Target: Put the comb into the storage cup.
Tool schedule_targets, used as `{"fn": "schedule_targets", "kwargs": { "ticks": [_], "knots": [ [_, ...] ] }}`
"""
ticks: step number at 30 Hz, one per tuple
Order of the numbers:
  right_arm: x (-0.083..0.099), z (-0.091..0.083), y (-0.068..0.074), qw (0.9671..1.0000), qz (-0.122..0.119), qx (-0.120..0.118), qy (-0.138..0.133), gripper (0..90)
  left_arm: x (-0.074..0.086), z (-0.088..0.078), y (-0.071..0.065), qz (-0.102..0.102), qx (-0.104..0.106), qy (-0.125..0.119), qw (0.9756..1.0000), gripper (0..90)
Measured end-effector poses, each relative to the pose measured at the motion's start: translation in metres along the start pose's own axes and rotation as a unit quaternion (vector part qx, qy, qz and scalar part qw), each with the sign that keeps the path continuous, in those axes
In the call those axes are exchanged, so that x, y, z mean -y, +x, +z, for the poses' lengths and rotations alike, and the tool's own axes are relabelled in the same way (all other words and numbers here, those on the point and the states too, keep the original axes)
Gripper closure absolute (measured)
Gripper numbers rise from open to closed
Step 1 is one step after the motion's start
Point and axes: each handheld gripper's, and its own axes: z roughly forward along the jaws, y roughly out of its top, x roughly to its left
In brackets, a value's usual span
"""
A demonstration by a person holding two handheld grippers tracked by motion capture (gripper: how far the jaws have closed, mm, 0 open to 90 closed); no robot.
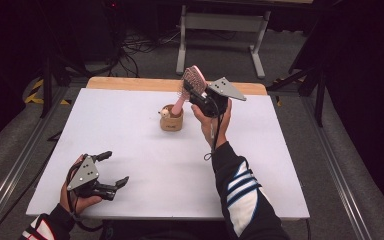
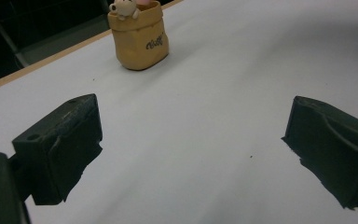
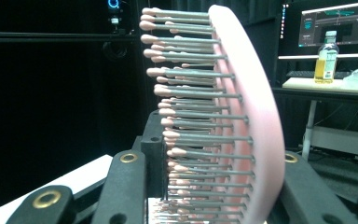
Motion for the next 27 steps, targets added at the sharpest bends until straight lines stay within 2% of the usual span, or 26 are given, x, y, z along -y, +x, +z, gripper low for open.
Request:
{"fn": "schedule_targets", "kwargs": {
  "ticks": [27],
  "knots": [
    [0.041,0.012,0.000,0.9984,0.051,0.005,0.025,63.4,0.000,0.001,0.000,0.002,0.006,0.001,1.0000,4.9]
  ]
}}
